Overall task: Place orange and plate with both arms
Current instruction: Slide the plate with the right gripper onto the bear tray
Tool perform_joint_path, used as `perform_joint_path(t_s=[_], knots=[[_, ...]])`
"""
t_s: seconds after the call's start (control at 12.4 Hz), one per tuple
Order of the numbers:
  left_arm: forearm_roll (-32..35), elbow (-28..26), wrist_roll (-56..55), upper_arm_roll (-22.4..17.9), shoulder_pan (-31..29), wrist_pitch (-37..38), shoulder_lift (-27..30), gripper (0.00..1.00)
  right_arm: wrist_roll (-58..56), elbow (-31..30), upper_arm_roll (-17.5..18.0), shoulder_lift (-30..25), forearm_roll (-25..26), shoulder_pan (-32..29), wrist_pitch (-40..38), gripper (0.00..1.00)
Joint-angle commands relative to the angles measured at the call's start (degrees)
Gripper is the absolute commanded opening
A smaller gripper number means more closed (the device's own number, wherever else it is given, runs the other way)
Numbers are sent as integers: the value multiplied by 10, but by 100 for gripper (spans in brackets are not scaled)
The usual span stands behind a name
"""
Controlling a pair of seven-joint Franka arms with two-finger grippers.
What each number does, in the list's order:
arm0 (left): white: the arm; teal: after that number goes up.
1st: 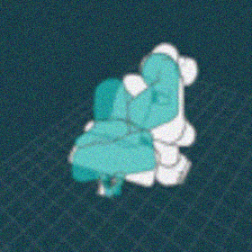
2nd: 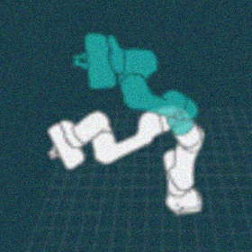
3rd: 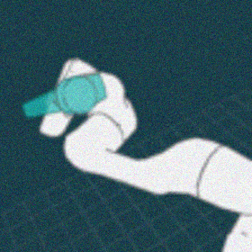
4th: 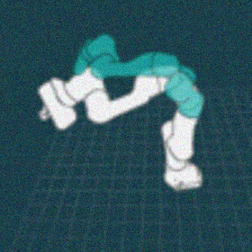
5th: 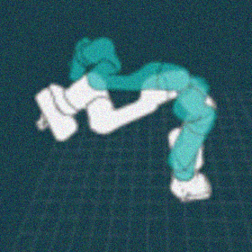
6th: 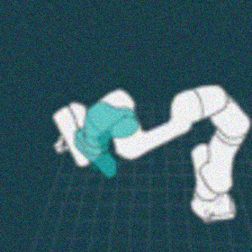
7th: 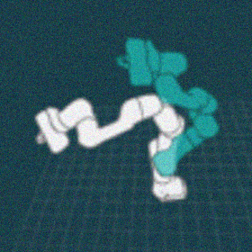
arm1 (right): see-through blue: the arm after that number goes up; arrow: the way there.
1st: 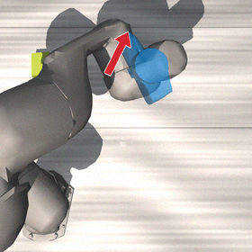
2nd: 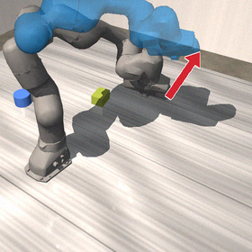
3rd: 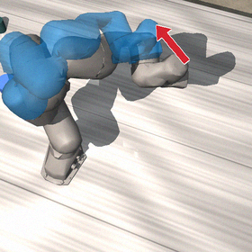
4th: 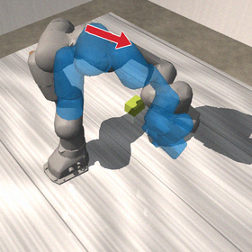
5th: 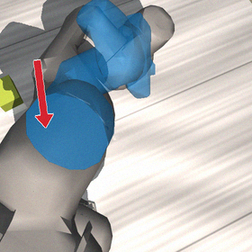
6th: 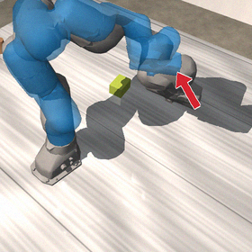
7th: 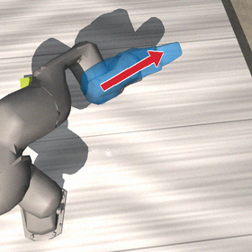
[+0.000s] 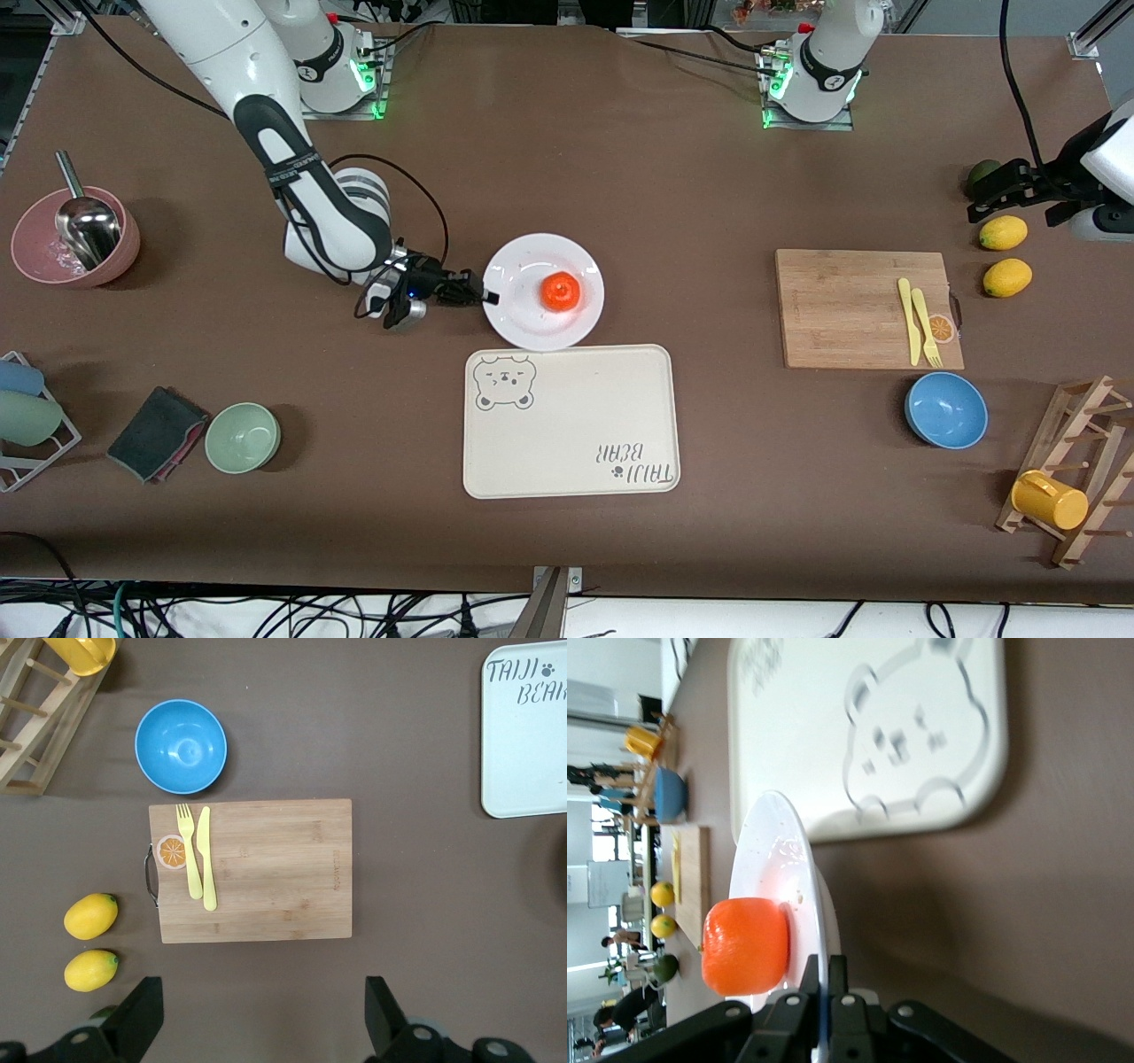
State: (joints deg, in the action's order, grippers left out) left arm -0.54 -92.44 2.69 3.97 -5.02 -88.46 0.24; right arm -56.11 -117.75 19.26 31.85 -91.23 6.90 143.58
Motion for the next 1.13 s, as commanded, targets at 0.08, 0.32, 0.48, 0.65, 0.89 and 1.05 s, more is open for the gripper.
perform_joint_path(t_s=[0.08,0.32,0.48,0.65,0.89,1.05], knots=[[-7,18,15,1,5,-10,-23,100,127,114,4,19,50,0,-1,0],[16,19,16,7,5,-29,-23,100,234,231,4,89,116,9,3,0],[12,19,18,6,1,-29,-22,100,242,296,4,144,122,23,8,0],[12,22,17,5,-4,-30,-17,100,242,320,4,175,144,24,24,0],[11,45,17,4,-5,-42,-21,100,242,349,2,201,167,24,25,0],[10,44,16,5,-4,-66,-22,100,235,351,2,213,180,25,28,0]])
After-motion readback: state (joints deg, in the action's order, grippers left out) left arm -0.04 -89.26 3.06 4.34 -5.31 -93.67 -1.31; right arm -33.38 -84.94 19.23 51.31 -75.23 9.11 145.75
